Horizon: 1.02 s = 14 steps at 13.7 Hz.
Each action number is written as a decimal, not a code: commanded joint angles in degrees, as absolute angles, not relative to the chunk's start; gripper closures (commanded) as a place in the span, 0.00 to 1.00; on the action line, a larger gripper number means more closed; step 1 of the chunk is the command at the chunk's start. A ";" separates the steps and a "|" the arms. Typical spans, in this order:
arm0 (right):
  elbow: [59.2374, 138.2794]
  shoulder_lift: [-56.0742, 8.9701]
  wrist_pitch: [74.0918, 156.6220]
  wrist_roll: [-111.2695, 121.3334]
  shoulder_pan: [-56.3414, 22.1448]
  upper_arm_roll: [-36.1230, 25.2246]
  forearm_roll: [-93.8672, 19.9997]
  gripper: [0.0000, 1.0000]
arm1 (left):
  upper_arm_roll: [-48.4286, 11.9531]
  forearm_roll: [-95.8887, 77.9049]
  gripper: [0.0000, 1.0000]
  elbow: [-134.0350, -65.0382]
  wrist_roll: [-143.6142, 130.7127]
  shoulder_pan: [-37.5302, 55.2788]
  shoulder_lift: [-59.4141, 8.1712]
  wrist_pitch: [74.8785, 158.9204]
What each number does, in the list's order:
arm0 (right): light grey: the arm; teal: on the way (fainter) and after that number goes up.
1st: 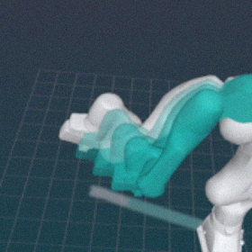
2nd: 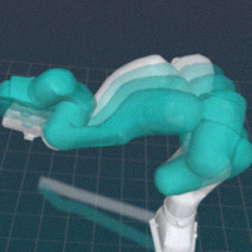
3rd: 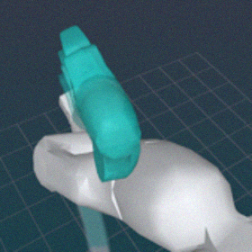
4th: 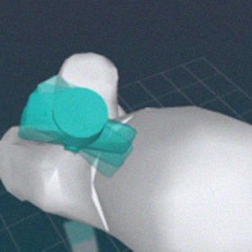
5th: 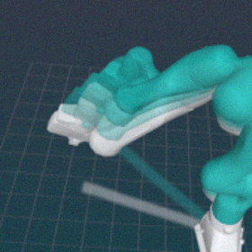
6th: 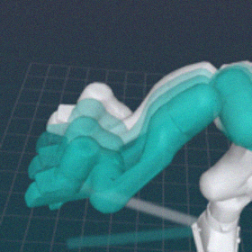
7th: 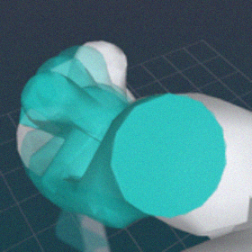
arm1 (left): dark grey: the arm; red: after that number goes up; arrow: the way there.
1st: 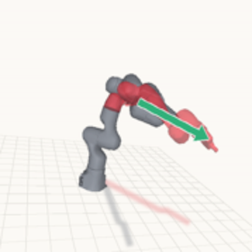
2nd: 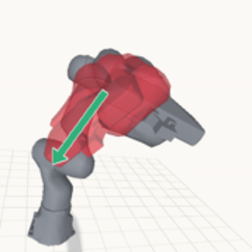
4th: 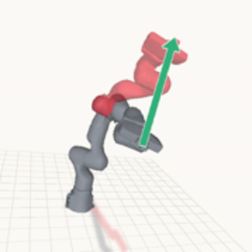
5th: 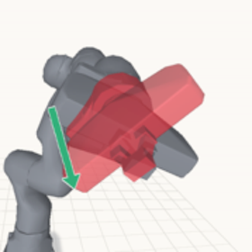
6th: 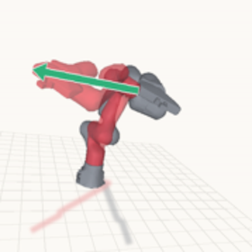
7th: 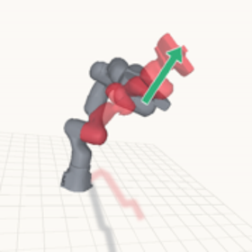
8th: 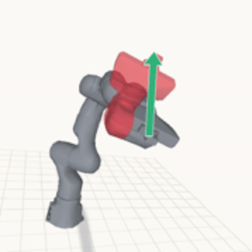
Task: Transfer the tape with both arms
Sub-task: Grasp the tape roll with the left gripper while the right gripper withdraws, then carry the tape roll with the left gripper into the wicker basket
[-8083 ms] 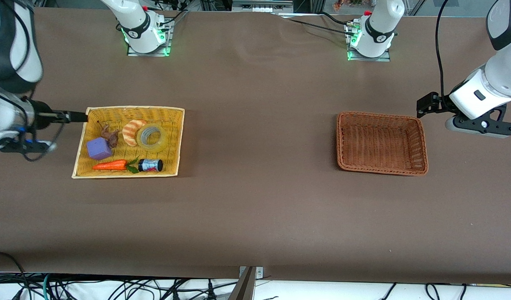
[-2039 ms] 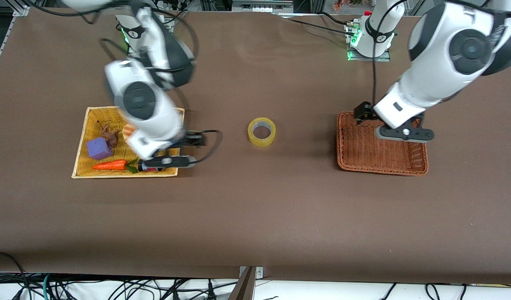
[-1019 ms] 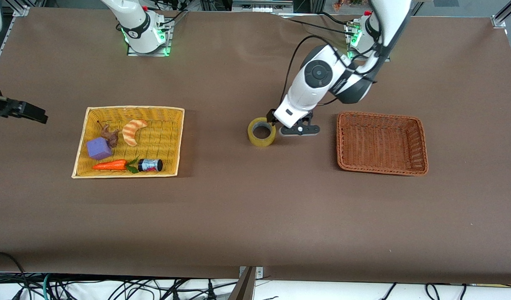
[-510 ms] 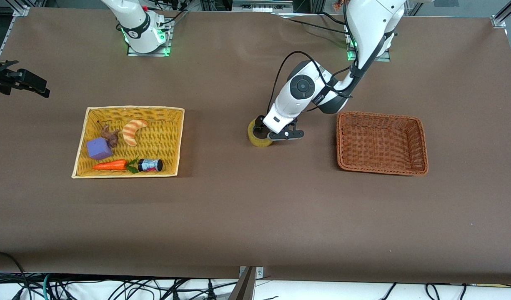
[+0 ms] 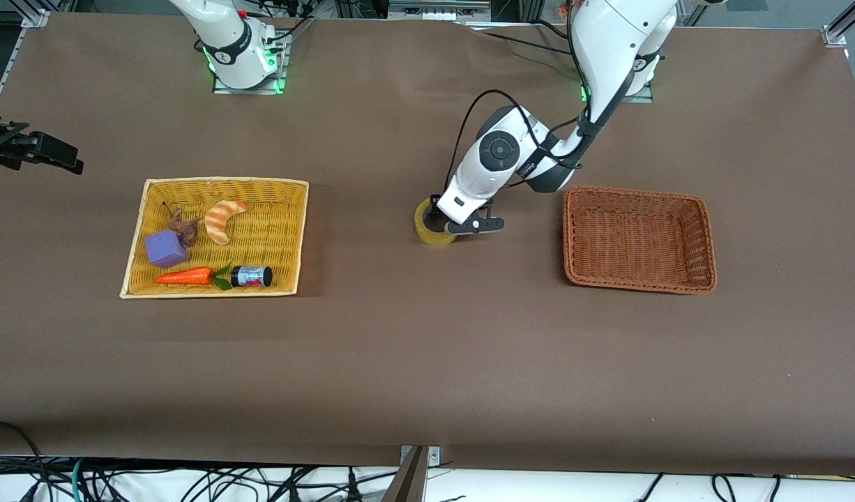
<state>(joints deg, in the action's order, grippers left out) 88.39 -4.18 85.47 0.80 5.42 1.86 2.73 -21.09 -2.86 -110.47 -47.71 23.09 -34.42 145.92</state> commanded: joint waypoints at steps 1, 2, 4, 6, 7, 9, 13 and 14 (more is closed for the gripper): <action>87.54 -4.39 85.96 1.76 6.24 2.20 1.58 0.00 | -20.13 -3.34 0.69 -109.86 -48.08 24.17 -35.42 147.30; 87.28 -4.48 86.65 1.76 6.24 2.20 1.50 0.00 | -19.95 -3.34 1.00 -109.95 -48.16 24.26 -35.33 147.22; 85.97 -5.97 88.07 2.11 6.07 2.37 0.80 0.00 | -18.21 -2.73 1.00 -110.82 -46.51 24.00 -33.41 146.61; 85.52 -6.06 87.45 2.11 6.06 2.37 -2.36 0.00 | -16.54 -2.46 1.00 -111.18 -42.30 23.82 -30.87 144.15; 85.52 -6.06 87.45 2.11 6.06 2.37 -2.55 0.00 | -15.83 -2.46 1.00 -111.62 -40.88 23.56 -28.85 142.75; 85.52 -6.06 87.54 2.28 6.06 2.37 -2.37 0.00 | -15.47 -2.46 1.00 -112.23 -37.81 20.15 -23.49 136.44; 85.52 -6.15 87.45 2.29 6.24 2.20 -2.37 0.00 | -11.97 -2.55 1.00 -112.32 -21.14 13.02 -15.22 123.43; 85.52 -6.24 87.45 2.29 6.24 2.20 -2.46 0.00 | -9.87 -2.55 1.00 -112.41 -15.87 12.40 -14.51 122.09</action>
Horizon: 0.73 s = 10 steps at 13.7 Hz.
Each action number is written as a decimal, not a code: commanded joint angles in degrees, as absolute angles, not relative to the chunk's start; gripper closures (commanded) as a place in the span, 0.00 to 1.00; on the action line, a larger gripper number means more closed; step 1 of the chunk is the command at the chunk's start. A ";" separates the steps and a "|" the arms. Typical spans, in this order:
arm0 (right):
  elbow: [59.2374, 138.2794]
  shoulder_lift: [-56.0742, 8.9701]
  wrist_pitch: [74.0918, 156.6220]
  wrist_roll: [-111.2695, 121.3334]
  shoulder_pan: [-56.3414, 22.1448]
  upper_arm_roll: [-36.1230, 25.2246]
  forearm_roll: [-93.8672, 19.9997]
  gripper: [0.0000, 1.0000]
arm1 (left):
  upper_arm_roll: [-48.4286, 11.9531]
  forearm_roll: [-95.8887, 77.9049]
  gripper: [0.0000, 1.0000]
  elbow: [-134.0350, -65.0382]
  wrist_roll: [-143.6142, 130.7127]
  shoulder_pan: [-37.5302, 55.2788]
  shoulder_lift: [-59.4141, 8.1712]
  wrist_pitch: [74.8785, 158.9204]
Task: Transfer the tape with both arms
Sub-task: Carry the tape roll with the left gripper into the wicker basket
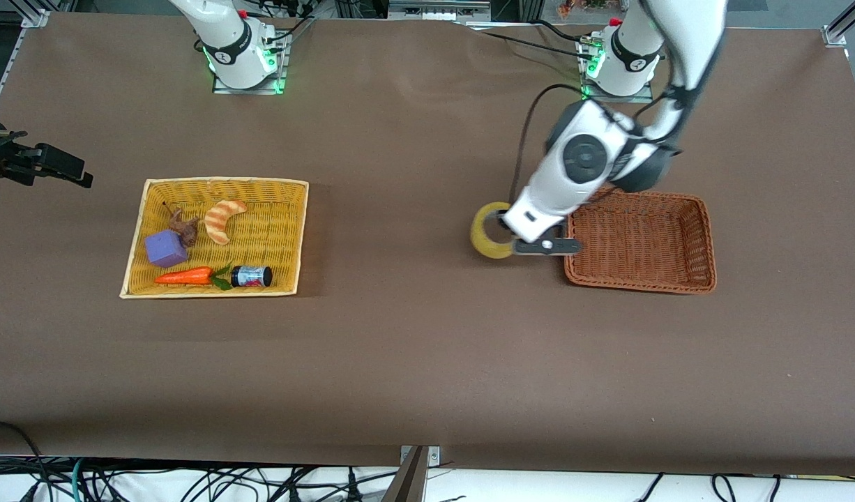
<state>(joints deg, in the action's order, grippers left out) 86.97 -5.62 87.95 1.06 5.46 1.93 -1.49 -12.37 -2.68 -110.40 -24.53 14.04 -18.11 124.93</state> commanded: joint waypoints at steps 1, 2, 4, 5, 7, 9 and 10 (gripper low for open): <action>85.52 -6.15 87.36 2.29 6.15 2.20 -2.46 0.00 | -7.15 -2.55 1.00 -113.28 -10.43 11.96 -13.98 121.65; 85.52 -6.15 87.36 2.29 6.07 2.28 -2.46 0.00 | -4.25 -2.55 1.00 -114.42 -4.89 11.69 -13.71 121.73; 85.52 -6.15 87.36 2.37 6.06 2.20 -2.46 0.00 | -0.19 -2.55 1.00 -116.18 2.34 10.64 -13.80 122.25; 85.52 -6.15 87.28 2.46 6.06 2.20 -2.37 0.00 | 1.04 -2.37 1.00 -117.58 5.51 9.94 -13.97 122.86; 85.52 -5.98 86.66 2.37 6.06 2.20 -2.37 0.00 | 3.94 -2.37 1.00 -121.53 11.49 9.49 -14.76 126.80; 85.43 -5.89 86.14 2.37 6.06 2.20 -2.20 0.00 | 5.53 -2.37 1.00 -123.31 13.27 9.23 -16.51 131.55; 85.43 -5.80 85.87 2.37 6.06 2.20 -2.20 0.00 | 5.71 -2.37 1.00 -123.31 13.27 9.23 -17.39 132.79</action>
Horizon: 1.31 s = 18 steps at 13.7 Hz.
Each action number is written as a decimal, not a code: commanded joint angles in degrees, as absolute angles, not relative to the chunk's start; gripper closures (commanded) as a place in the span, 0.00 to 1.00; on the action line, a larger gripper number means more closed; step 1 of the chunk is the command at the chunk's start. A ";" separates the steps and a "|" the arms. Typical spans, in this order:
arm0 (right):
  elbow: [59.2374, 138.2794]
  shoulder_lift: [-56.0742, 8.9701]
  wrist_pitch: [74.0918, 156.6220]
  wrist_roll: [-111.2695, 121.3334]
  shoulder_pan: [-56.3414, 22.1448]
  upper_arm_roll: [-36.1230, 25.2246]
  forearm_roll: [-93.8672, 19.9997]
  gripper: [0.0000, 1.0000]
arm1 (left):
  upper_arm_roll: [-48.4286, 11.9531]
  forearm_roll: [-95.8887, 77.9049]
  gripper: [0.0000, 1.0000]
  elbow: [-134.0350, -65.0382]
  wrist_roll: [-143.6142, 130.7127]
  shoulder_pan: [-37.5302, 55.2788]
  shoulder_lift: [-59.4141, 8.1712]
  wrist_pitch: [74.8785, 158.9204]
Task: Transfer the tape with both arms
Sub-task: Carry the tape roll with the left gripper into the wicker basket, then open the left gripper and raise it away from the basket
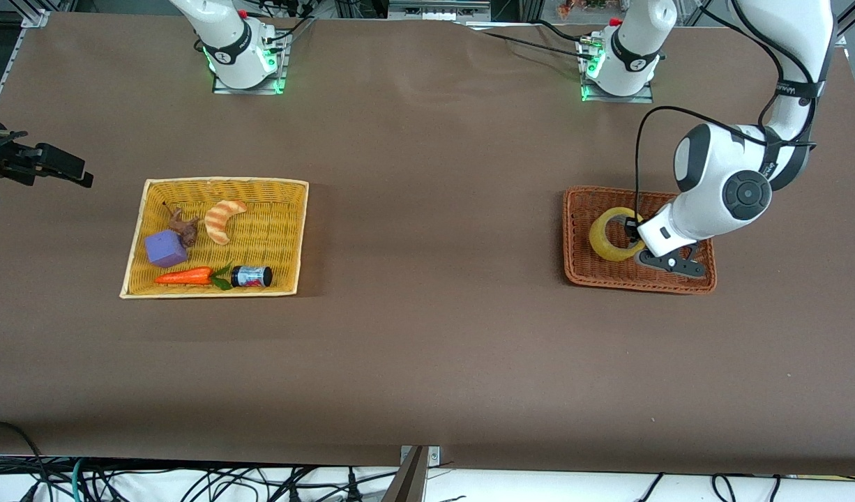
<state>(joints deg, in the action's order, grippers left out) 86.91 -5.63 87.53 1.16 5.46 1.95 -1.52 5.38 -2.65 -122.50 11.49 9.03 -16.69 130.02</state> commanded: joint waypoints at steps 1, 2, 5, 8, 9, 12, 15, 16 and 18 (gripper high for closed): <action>85.43 -5.71 85.35 2.37 6.06 2.28 -2.11 0.00 | 5.71 -2.37 1.00 -123.31 13.27 9.23 -18.45 133.93; 85.43 -5.63 84.91 2.37 5.98 2.46 -2.02 0.00 | 5.71 -2.37 0.81 -123.40 13.27 9.32 -19.68 135.86; 85.43 -5.80 84.90 2.64 6.06 2.20 -2.37 0.00 | 5.54 -2.37 0.01 -123.57 13.27 9.32 -19.08 136.15; 85.34 -5.71 85.34 2.29 5.54 2.81 -2.20 0.00 | 5.54 -2.46 0.00 -122.17 13.10 9.32 -13.56 129.57; 85.34 -5.71 85.34 2.29 5.54 2.81 -2.28 0.00 | 5.54 -2.55 0.00 -121.47 12.92 9.32 -11.27 127.72; 85.34 -5.71 85.25 2.29 5.54 2.81 -2.29 0.00 | 4.14 -2.46 0.00 -110.10 12.04 10.11 -8.00 113.18; 85.34 -5.80 85.25 2.55 5.54 2.72 -2.11 0.00 | 3.08 -1.07 0.00 -96.11 10.37 10.11 -8.00 97.07; 85.34 -5.80 85.25 2.55 5.62 2.64 -2.11 0.00 | 2.99 0.77 0.00 -92.50 10.37 10.19 -8.00 93.46; 85.34 -5.89 85.25 2.46 5.62 2.64 -1.93 0.00 | 2.99 1.41 0.00 -87.38 9.94 10.28 -8.09 89.83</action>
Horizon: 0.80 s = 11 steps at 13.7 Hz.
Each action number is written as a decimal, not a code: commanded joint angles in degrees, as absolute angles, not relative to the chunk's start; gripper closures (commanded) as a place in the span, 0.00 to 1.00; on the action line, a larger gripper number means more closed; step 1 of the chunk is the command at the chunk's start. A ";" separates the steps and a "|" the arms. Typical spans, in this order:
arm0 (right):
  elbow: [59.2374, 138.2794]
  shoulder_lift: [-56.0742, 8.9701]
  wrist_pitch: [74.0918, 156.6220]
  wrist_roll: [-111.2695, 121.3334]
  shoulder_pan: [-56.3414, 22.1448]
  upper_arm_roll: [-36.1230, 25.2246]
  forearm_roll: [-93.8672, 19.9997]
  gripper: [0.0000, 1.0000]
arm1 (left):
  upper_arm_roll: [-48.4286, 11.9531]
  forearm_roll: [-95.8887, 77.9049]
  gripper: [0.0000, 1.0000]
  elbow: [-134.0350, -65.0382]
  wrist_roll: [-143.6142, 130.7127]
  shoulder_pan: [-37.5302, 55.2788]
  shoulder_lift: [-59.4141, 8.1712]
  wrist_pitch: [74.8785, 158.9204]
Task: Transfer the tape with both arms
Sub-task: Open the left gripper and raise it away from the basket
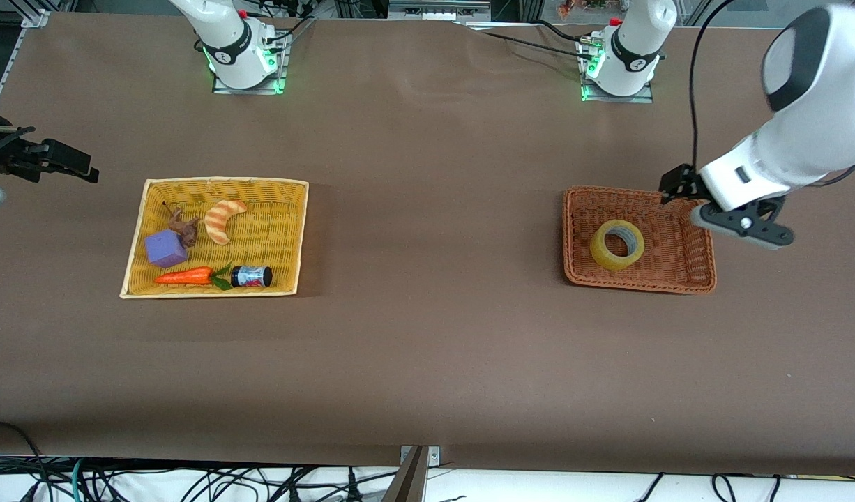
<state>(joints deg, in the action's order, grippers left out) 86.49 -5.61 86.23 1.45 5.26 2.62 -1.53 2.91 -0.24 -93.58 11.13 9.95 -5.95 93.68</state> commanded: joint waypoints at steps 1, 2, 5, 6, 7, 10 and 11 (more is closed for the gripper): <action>85.34 -5.89 85.43 2.46 5.63 2.64 -1.93 0.00 | 3.68 1.32 0.00 -86.49 9.84 10.20 -8.09 89.82; 85.34 -5.98 85.69 2.46 5.71 2.46 -2.02 0.00 | 3.95 1.23 0.00 -86.14 9.76 10.20 -8.17 90.00; 85.25 -5.98 85.69 2.37 5.71 2.46 -1.93 0.00 | 4.39 1.14 0.00 -86.13 8.18 10.20 -8.00 90.17; 85.25 -5.98 85.69 2.37 5.71 2.46 -1.93 0.00 | 4.39 0.97 0.00 -86.13 7.74 10.28 -7.91 90.26; 85.25 -5.98 85.69 2.37 5.71 2.55 -1.93 0.00 | 4.39 0.88 0.00 -86.22 7.21 10.37 -7.65 90.79; 85.25 -6.06 85.69 2.37 5.71 2.55 -1.93 0.00 | 4.57 1.05 0.00 -87.01 5.63 11.16 -6.42 91.23; 85.25 -6.06 85.69 2.37 5.71 2.55 -1.93 0.00 | 4.57 1.14 0.00 -87.19 5.19 11.34 -6.24 91.49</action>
